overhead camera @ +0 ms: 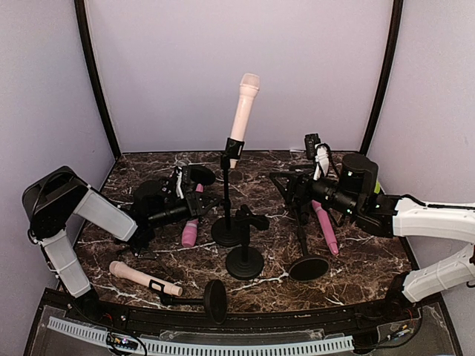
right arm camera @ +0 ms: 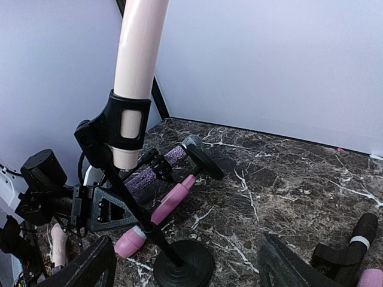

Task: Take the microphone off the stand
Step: Unscrew the knob on the microphone stand.

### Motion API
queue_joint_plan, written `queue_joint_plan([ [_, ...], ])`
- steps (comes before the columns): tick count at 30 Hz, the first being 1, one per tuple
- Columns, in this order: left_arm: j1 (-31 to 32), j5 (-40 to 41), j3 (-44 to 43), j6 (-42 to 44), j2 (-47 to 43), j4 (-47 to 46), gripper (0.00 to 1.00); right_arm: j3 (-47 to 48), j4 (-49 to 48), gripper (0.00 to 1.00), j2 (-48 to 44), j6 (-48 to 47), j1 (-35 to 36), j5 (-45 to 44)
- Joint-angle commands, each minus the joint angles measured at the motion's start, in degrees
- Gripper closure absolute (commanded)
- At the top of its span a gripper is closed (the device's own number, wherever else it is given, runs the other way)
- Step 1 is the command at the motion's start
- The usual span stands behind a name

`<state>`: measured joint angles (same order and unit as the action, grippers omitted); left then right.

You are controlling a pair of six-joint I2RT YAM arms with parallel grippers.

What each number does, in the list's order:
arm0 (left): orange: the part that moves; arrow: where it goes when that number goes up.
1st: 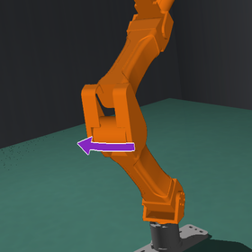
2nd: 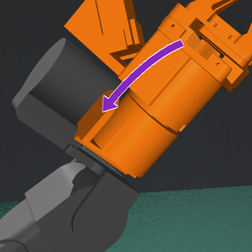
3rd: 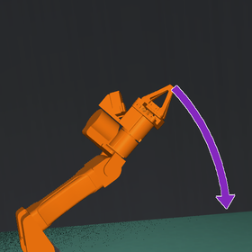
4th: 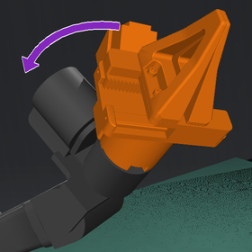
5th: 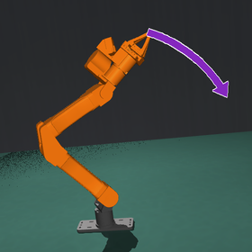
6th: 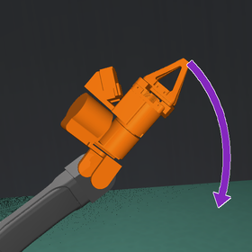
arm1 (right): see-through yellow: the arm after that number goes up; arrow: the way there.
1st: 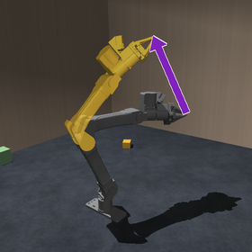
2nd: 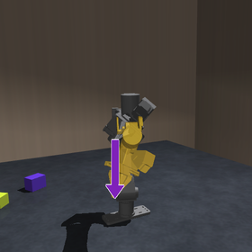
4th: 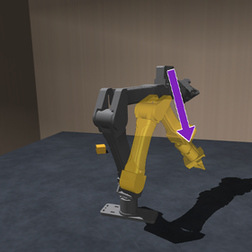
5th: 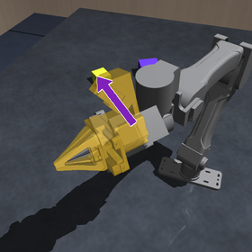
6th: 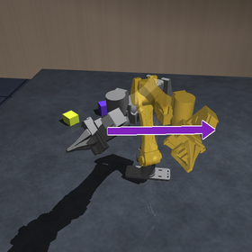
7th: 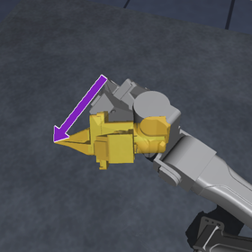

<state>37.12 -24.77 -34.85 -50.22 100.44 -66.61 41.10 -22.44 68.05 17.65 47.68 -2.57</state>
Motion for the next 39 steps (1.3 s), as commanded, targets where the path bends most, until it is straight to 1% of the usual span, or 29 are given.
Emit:
queue_joint_plan([
  [1, -0.14, -0.39, -0.47, -2.11, -2.98, 3.21, 0.89, 0.39, -0.44, 0.18, 0.17, -0.42, -0.22, 0.07],
  [6, -0.13, 0.57, -2.23, -3.54, -4.97, 10.26, 0.93, 0.12, -0.24, 0.18, -0.12, -0.29, -0.16, -0.45],
  [13, -0.19, 1.41, -4.46, -4.39, -7.65, 19.23, 0.93, -0.23, -0.50, 0.17, 0.15, -0.01, -0.20, -0.48],
  [16, -0.15, 1.40, -5.47, -3.97, -7.80, 21.27, 0.93, -0.30, -0.50, 0.18, 0.05, 0.08, -0.13, -0.58],
  [21, -0.17, 1.24, -6.77, -3.39, -7.60, 22.09, 0.91, -0.88, -0.50, 0.18, -0.74, 0.20, -0.13, -1.10],
  [25, -0.17, 1.24, -7.46, -3.11, -7.40, 22.10, 0.86, -1.52, -0.26, 0.18, -1.66, 0.37, -0.13, -1.42],
  [29, -0.13, 1.12, -7.52, -2.03, -7.32, 21.01, 0.76, -2.19, -0.05, 0.18, -2.40, 0.60, -0.13, -1.73],
  [31, -0.17, 1.35, -7.51, -0.70, -7.55, 20.46, 0.71, -2.54, -0.06, 0.18, -2.81, 0.67, -0.14, -1.87],
  [32, -0.19, 1.65, -7.51, -0.16, -7.68, 20.29, 0.66, -2.66, 0.02, 0.18, -3.01, 0.64, -0.13, -1.99],
  [33, -0.14, 1.79, -7.56, 1.10, -7.99, 20.29, 0.64, -2.76, 0.12, 0.18, -3.21, 0.67, -0.13, -2.12],
  [34, -0.13, 2.24, -7.67, 1.75, -8.21, 20.55, 0.59, -2.84, 0.19, 0.18, -3.37, 0.66, -0.13, -2.21],
  [35, -0.17, 2.39, -7.88, 3.21, -8.70, 20.77, 0.56, -2.93, 0.26, 0.18, -3.51, 0.65, -0.13, -2.22],
  [39, -0.16, 3.76, -8.88, 7.36, -10.58, 23.80, 0.42, -3.13, 0.47, 0.18, -4.01, 0.65, -0.13, -2.59],
])
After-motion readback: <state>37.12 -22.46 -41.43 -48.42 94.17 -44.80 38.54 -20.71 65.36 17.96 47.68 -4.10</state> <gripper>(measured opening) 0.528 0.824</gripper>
